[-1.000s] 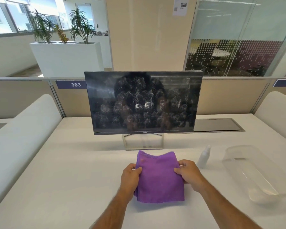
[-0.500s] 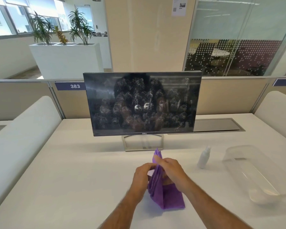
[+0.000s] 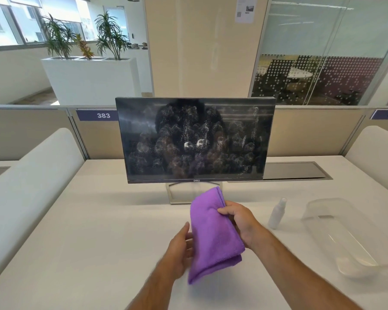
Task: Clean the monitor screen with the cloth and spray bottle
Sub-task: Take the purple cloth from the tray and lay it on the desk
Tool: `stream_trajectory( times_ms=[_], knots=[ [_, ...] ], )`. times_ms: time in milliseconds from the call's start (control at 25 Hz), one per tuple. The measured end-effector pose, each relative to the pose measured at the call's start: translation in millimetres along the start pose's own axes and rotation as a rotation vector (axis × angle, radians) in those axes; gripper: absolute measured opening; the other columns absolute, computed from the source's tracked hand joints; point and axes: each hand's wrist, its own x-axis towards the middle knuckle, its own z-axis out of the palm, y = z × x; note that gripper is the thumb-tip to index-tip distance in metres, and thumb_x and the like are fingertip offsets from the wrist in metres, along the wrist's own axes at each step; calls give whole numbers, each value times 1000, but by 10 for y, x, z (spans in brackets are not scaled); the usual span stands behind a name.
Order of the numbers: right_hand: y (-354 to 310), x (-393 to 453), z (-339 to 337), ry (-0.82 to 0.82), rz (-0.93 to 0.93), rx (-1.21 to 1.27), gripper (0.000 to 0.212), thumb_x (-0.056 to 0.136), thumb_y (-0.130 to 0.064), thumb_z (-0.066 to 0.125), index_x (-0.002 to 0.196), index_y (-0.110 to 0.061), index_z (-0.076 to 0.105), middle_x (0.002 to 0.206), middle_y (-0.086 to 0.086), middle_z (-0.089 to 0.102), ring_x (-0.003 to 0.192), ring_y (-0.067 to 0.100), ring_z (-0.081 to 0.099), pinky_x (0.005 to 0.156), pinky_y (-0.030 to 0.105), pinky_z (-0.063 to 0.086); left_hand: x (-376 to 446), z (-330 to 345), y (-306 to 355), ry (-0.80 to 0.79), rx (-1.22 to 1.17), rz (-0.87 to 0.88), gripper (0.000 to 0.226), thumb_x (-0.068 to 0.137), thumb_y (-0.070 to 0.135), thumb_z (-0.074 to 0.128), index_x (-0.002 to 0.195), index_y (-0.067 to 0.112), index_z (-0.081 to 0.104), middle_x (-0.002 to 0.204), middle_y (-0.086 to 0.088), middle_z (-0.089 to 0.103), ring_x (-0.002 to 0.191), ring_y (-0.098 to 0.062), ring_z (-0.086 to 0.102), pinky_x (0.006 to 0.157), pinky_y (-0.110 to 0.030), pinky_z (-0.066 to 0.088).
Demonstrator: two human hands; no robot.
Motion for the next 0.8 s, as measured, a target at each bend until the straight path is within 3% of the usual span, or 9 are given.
stream_trajectory(
  times_ms=[80,160,280,400,480,680,760,800],
  knots=[
    [7,9,-34,-33,18,90,28,88,-4,53,101,-9,76,93,14,76,75,27,70,71,33,55,-5,-23,5,-76,-107,-23,59,92,59,54,109,6,73,108,-17,74,91,-35,70,72,-41,59],
    [51,32,-121,-5,38,76,28,89,-4,53,103,-10,76,94,13,77,78,27,70,72,33,54,29,-78,-6,-26,-41,17,46,93,49,59,109,8,73,105,-12,75,91,-32,69,71,-36,56],
    [203,72,-310,110,107,-86,27,91,-2,52,107,-7,73,94,13,77,82,30,69,72,34,55,127,-204,-68,162,315,261,15,94,20,59,104,12,67,105,-8,74,93,-24,67,76,-36,56],
    [481,106,-466,203,180,-285,24,93,1,51,107,-5,70,94,14,77,88,33,72,79,41,58,140,-293,-118,295,747,502,6,96,20,56,99,19,61,96,0,69,89,-18,64,85,-39,54],
    [645,116,-501,259,181,-407,22,91,0,54,106,-7,68,95,14,76,90,32,71,77,39,57,133,-300,-156,323,841,556,3,95,24,57,97,23,58,90,5,67,83,-17,62,83,-36,53],
    [750,17,-436,481,-101,-1038,34,87,-25,65,120,-22,57,112,-2,66,100,19,64,76,26,48,139,-306,-183,486,1113,593,29,88,46,59,112,34,46,101,11,62,89,-16,63,70,-30,45],
    [796,-48,-370,512,-372,-1237,35,91,-30,62,125,-23,56,122,-4,61,111,18,59,85,25,49,142,-342,-184,503,1192,700,40,87,49,59,121,35,44,113,14,57,101,-14,59,76,-30,48],
    [823,-67,-338,447,-487,-1303,34,93,-31,60,125,-22,59,125,-3,60,115,18,57,92,26,49,146,-365,-206,464,1240,785,42,87,52,57,123,34,46,118,15,56,105,-12,56,83,-30,49]
  ],
)
